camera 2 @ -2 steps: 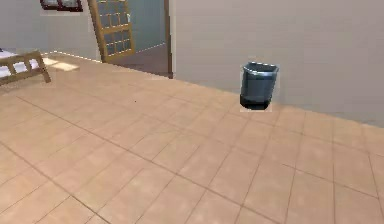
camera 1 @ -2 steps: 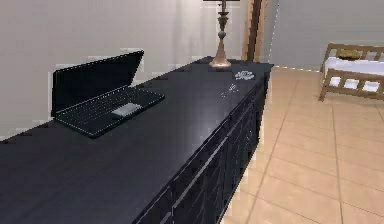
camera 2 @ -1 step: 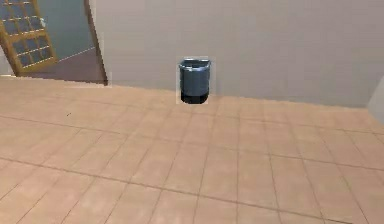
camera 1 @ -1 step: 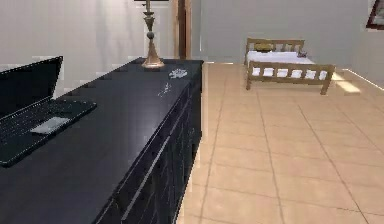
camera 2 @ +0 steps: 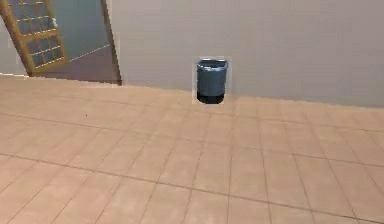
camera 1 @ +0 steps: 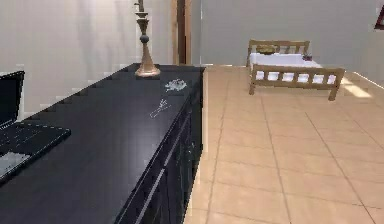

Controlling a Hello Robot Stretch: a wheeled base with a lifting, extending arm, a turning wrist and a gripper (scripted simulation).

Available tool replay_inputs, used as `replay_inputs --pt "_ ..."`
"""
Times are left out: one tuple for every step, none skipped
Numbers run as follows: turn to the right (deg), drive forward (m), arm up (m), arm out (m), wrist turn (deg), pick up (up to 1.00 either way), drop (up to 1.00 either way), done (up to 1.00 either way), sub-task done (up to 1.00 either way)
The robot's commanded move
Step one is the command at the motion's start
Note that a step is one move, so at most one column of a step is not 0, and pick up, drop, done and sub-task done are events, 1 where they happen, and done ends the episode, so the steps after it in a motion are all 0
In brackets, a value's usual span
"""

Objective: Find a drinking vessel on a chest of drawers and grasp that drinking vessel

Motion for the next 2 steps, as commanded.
replay_inputs --pt "-45.0 0.00 0.00 0.00 0.0 0.00 0.00 0.00 0.00" --pt "-45.0 0.00 0.00 0.00 0.0 0.00 0.00 0.00 0.00"
